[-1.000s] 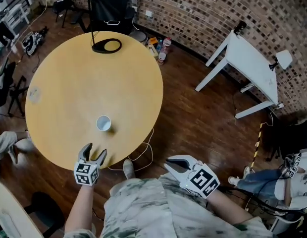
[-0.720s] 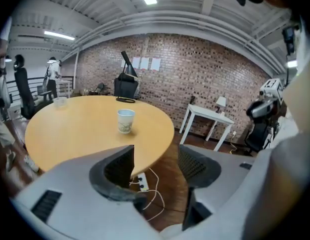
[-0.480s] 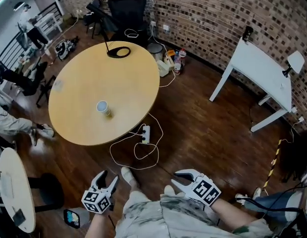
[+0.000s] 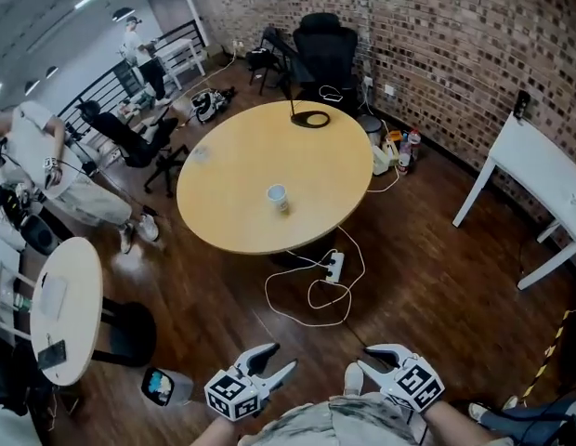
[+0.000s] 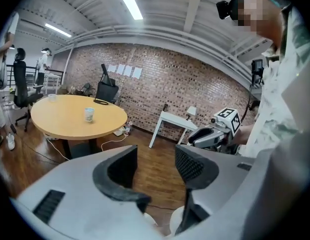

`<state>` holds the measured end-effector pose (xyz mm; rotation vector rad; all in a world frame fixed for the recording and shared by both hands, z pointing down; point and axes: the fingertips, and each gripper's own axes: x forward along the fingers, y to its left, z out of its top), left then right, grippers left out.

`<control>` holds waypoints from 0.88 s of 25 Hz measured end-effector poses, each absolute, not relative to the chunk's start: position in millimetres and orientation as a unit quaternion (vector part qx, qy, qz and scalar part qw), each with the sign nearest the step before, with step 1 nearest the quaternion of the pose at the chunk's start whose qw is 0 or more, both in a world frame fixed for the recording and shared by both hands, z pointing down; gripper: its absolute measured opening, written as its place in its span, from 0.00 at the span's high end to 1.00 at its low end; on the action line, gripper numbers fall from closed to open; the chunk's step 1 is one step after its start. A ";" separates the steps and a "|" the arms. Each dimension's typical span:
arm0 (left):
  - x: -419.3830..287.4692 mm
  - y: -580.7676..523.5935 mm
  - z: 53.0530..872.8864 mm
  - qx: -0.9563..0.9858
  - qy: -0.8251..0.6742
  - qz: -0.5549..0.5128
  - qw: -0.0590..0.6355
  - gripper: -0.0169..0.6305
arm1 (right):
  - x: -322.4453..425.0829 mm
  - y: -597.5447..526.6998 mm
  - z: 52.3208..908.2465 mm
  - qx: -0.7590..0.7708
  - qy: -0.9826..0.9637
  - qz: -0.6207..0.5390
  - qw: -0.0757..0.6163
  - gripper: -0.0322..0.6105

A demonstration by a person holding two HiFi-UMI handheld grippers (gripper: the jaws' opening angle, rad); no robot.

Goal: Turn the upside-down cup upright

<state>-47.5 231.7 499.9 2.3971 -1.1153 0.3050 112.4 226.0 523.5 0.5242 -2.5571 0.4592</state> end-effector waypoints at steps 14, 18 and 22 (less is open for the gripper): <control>-66.1 393.0 439.9 0.902 -0.362 0.100 0.214 0.63 | 45.1 389.2 442.5 0.213 -0.945 0.149 0.197 0.79; -58.7 410.2 439.5 0.897 -0.375 0.093 0.215 0.64 | 48.0 402.7 439.3 0.191 -0.952 0.129 0.201 0.79; -40.1 418.6 437.1 0.894 -0.382 0.090 0.214 0.64 | 61.0 415.6 428.8 0.183 -0.955 0.113 0.204 0.79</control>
